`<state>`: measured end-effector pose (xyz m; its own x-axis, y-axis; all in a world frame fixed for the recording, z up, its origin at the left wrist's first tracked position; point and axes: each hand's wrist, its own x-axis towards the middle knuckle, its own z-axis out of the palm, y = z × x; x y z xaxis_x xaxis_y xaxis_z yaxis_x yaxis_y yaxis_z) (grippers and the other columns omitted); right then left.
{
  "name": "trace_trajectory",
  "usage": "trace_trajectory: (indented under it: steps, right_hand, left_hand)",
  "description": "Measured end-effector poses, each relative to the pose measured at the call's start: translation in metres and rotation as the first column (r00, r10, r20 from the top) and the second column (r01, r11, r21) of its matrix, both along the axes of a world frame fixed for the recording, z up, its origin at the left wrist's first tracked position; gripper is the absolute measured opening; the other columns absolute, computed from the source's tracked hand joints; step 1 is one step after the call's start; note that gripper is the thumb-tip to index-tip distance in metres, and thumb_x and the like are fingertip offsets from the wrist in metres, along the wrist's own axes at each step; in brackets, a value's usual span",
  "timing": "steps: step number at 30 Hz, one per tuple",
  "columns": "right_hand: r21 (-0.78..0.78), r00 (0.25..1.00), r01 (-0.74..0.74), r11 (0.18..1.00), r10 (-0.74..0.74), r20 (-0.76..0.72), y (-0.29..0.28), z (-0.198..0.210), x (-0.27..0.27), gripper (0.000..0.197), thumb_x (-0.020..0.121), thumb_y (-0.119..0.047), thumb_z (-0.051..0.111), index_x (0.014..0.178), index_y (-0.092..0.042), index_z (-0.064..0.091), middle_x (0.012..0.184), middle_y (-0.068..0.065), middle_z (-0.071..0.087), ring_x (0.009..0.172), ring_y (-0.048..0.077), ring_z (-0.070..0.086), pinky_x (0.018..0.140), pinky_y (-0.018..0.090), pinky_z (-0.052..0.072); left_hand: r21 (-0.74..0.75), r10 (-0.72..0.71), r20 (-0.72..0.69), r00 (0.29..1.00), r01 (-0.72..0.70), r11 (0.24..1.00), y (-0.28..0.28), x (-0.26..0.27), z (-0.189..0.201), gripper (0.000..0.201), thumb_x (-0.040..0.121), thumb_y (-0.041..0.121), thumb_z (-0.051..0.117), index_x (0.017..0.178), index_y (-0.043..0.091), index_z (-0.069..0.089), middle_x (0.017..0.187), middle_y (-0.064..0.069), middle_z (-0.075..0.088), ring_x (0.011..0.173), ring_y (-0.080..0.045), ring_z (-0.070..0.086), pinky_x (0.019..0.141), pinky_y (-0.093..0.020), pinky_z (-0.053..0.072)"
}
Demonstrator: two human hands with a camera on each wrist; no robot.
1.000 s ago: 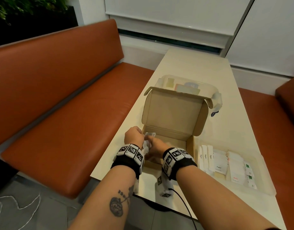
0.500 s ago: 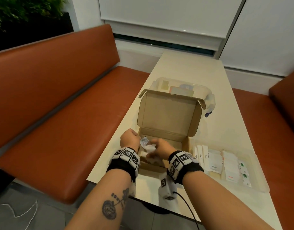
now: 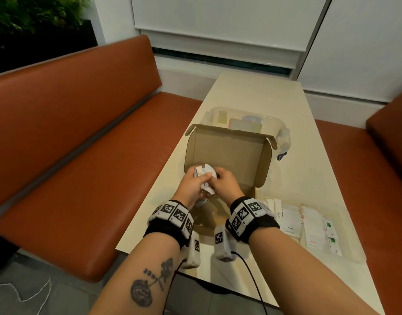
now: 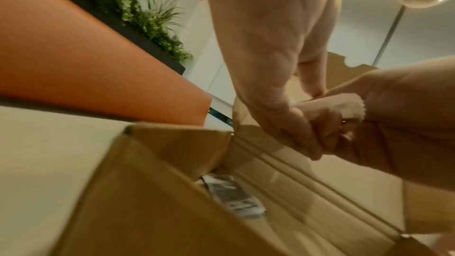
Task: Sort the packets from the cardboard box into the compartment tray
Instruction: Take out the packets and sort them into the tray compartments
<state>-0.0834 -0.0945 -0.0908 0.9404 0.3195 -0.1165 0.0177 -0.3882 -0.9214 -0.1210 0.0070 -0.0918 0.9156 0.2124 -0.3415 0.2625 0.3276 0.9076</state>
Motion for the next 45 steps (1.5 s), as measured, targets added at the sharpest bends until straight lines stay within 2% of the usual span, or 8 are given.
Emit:
trace_trajectory:
  steps: [3, 8, 13, 23, 28, 32, 37, 45]
  right_hand:
    - [-0.082, 0.997, -0.074, 0.994, 0.072, -0.037, 0.008, 0.001, 0.002, 0.037, 0.091, -0.002, 0.046, 0.126, -0.006, 0.056, 0.111, 0.015, 0.066, 0.093, 0.026, 0.064, 0.084, 0.038, 0.054]
    - [-0.121, 0.992, 0.02, 0.992, -0.034, -0.119, 0.022, -0.007, 0.007, 0.042, 0.092, 0.001, 0.034, 0.131, -0.008, 0.049, 0.097, 0.012, 0.062, 0.064, 0.019, 0.061, 0.048, 0.025, 0.052]
    - [-0.663, 0.977, -0.18, 0.726, 0.208, -0.038, 0.039, -0.024, 0.006, 0.03, 0.095, -0.016, 0.048, 0.121, -0.002, 0.052, 0.124, 0.018, 0.057, 0.115, 0.03, 0.053, 0.092, 0.036, 0.045]
    - [-0.714, 0.975, -0.216, 0.666, 0.114, -0.189, 0.048, -0.038, 0.019, 0.046, 0.083, -0.016, 0.07, 0.122, -0.001, 0.052, 0.122, 0.014, 0.059, 0.112, 0.027, 0.058, 0.088, 0.031, 0.047]
    - [-0.534, 0.991, -0.132, 0.835, 0.091, -0.101, 0.024, -0.04, 0.016, 0.014, 0.089, -0.022, 0.062, 0.089, -0.011, 0.07, 0.087, 0.006, 0.067, 0.086, 0.019, 0.064, 0.072, 0.026, 0.048]
    - [-0.325, 0.997, 0.063, 0.944, -0.045, 0.062, -0.012, -0.023, 0.014, 0.041, 0.087, -0.02, 0.065, 0.047, -0.025, 0.056, 0.05, -0.007, 0.052, 0.052, 0.01, 0.049, 0.055, 0.025, 0.043]
    - [-0.104, 0.995, 0.091, 0.99, -0.087, 0.045, -0.053, 0.005, 0.004, 0.032, 0.083, 0.003, 0.055, 0.091, -0.021, 0.075, 0.065, -0.007, 0.064, 0.048, 0.009, 0.051, 0.047, 0.018, 0.045]
    - [0.221, 0.985, 0.164, 0.961, -0.149, -0.086, -0.147, 0.011, -0.016, 0.034, 0.09, -0.005, 0.043, 0.09, -0.012, 0.076, 0.093, 0.015, 0.07, 0.071, 0.017, 0.06, 0.069, 0.029, 0.054]
  left_hand:
    - [0.066, 0.064, 0.001, 0.998, -0.063, 0.996, 0.01, -0.002, -0.01, 0.022, 0.093, 0.004, 0.055, 0.115, 0.006, 0.054, 0.107, -0.018, 0.063, 0.086, -0.028, 0.064, 0.075, -0.044, 0.056]
    - [0.272, 0.206, 0.011, 0.978, -0.201, 0.941, 0.029, -0.001, -0.025, 0.01, 0.09, 0.001, 0.058, 0.098, 0.008, 0.057, 0.104, -0.02, 0.065, 0.092, -0.037, 0.065, 0.075, -0.044, 0.057]
    - [0.329, 0.235, 0.006, 0.972, -0.224, 0.917, 0.042, 0.003, -0.031, 0.01, 0.09, 0.004, 0.058, 0.09, 0.013, 0.056, 0.102, -0.019, 0.066, 0.095, -0.041, 0.065, 0.084, -0.056, 0.053]
    - [0.292, 0.223, -0.011, 0.975, -0.21, 0.933, 0.048, 0.01, -0.044, 0.01, 0.089, 0.003, 0.058, 0.092, 0.012, 0.055, 0.106, -0.023, 0.062, 0.096, -0.044, 0.063, 0.087, -0.059, 0.05]
    - [0.316, 0.261, -0.022, 0.965, -0.241, 0.918, 0.04, 0.009, -0.035, 0.01, 0.088, 0.004, 0.06, 0.097, 0.007, 0.058, 0.106, -0.021, 0.063, 0.097, -0.041, 0.063, 0.085, -0.056, 0.052]
    - [0.332, 0.233, -0.051, 0.971, -0.203, 0.921, 0.023, 0.012, -0.022, 0.014, 0.086, 0.002, 0.058, 0.1, 0.002, 0.058, 0.106, -0.024, 0.062, 0.096, -0.043, 0.063, 0.085, -0.056, 0.052]
    - [0.257, 0.095, -0.104, 0.99, -0.066, 0.964, -0.019, 0.015, -0.009, 0.014, 0.085, -0.006, 0.055, 0.092, 0.006, 0.059, 0.105, -0.026, 0.064, 0.085, -0.041, 0.066, 0.071, -0.051, 0.058]
    - [0.032, -0.212, -0.199, 0.957, 0.222, 0.974, -0.092, 0.015, 0.0, 0.022, 0.09, -0.006, 0.054, 0.111, -0.001, 0.056, 0.093, -0.023, 0.067, 0.065, -0.03, 0.069, 0.049, -0.031, 0.057]
